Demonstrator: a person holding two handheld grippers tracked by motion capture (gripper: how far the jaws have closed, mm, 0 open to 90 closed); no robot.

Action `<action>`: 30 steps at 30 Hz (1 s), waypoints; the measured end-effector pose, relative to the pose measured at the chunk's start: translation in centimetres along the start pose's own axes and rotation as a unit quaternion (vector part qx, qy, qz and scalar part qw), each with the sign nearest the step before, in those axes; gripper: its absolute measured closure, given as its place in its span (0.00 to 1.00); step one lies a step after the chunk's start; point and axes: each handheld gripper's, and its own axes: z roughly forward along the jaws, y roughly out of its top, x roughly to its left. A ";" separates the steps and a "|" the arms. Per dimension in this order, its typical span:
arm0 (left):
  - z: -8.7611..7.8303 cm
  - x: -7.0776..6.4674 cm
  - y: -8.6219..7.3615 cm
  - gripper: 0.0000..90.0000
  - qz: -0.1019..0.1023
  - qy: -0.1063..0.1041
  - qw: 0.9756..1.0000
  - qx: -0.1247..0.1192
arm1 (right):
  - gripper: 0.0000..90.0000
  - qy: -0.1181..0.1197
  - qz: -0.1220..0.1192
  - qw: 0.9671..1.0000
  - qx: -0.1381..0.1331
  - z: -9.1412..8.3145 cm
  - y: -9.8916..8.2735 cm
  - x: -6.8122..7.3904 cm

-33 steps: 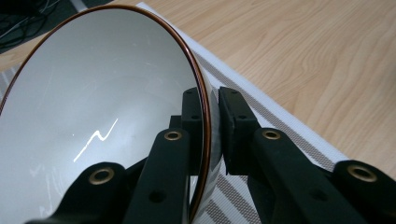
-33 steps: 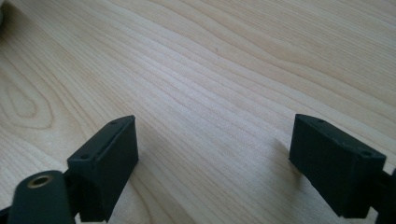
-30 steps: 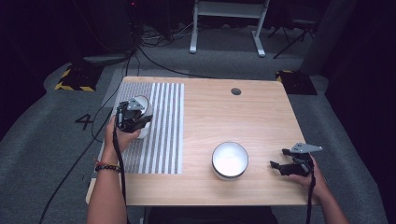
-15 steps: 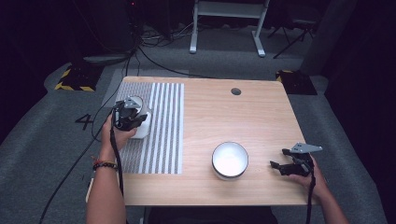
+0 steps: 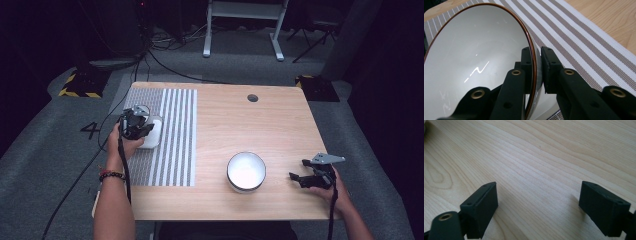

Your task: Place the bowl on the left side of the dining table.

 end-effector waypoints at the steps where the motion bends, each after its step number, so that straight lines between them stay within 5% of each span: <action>1: 0.1 0.0 0.0 0.90 0.000 -0.001 1.000 0.003 | 0.17 0.000 0.000 1.000 0.000 0.0 0.0 0.0; 21: 2.6 -0.5 -1.0 0.90 0.008 0.019 0.999 0.034 | 0.17 -0.001 0.002 1.000 -0.001 0.0 0.0 0.0; 30: 2.8 -0.7 -1.3 0.90 0.006 0.022 0.999 0.027 | 0.17 -0.001 0.002 1.000 -0.001 0.0 0.0 0.0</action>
